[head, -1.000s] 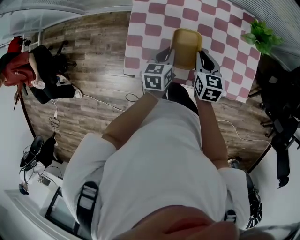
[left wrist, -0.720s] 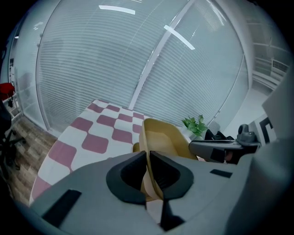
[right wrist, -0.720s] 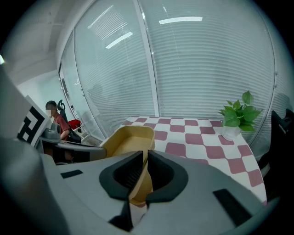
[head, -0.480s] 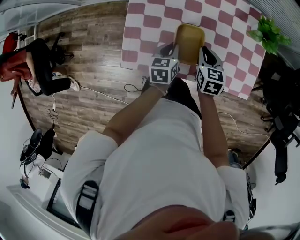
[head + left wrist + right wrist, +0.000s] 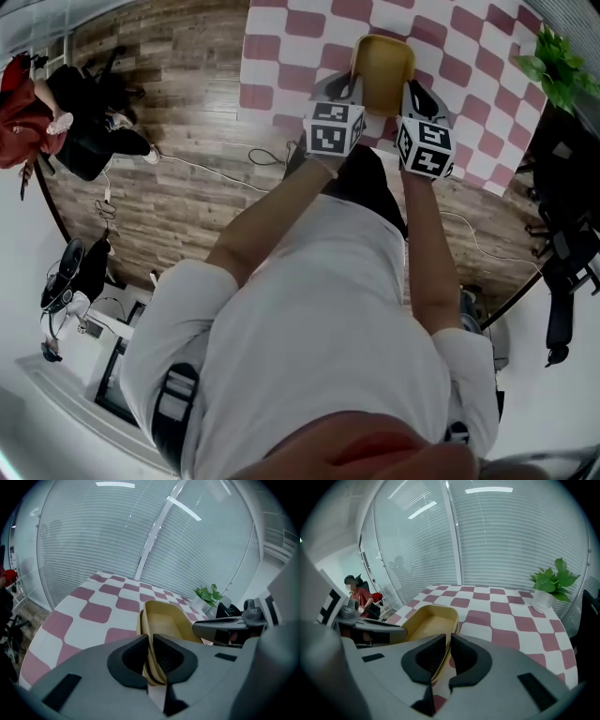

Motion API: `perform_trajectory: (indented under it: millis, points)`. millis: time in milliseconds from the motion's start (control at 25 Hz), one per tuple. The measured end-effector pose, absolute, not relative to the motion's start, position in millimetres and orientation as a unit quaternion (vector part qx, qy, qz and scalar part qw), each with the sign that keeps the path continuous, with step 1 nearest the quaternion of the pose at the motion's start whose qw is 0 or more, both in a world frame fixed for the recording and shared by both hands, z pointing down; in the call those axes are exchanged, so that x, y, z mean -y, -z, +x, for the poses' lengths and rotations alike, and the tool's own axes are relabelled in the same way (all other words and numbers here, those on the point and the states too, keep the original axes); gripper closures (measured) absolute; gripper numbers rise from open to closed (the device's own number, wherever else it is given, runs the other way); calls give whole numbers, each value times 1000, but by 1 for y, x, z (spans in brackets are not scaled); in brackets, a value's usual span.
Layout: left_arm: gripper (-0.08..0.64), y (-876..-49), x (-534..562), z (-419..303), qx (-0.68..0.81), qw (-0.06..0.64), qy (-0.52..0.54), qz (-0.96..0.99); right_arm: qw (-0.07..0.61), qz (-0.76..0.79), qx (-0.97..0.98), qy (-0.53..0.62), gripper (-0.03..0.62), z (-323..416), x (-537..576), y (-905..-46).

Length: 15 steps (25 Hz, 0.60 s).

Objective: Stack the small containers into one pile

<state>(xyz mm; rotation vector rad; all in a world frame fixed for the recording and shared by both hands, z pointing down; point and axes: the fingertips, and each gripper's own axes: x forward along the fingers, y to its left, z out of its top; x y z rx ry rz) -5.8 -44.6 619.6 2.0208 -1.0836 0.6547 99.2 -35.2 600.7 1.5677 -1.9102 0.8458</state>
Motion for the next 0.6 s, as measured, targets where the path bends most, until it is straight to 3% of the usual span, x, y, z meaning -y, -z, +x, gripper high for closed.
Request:
perform_trajectory:
  millis: [120, 200, 240, 360, 600]
  points:
    - [514, -617, 45, -6, 422, 354, -254, 795, 259, 578, 706, -317, 535, 100, 36, -606]
    - [514, -611, 46, -14, 430, 344, -253, 795, 250, 579, 705, -324, 428, 105, 35, -604]
    - [514, -606, 47, -20, 439, 338, -250, 794, 244, 582, 705, -324, 425, 108, 34, -600]
    - [515, -585, 55, -31, 454, 299, -232, 806, 226, 594, 711, -300, 536, 116, 36, -584]
    - [526, -592, 60, -10, 410, 259, -241, 841, 215, 583, 729, -288, 557, 103, 41, -596]
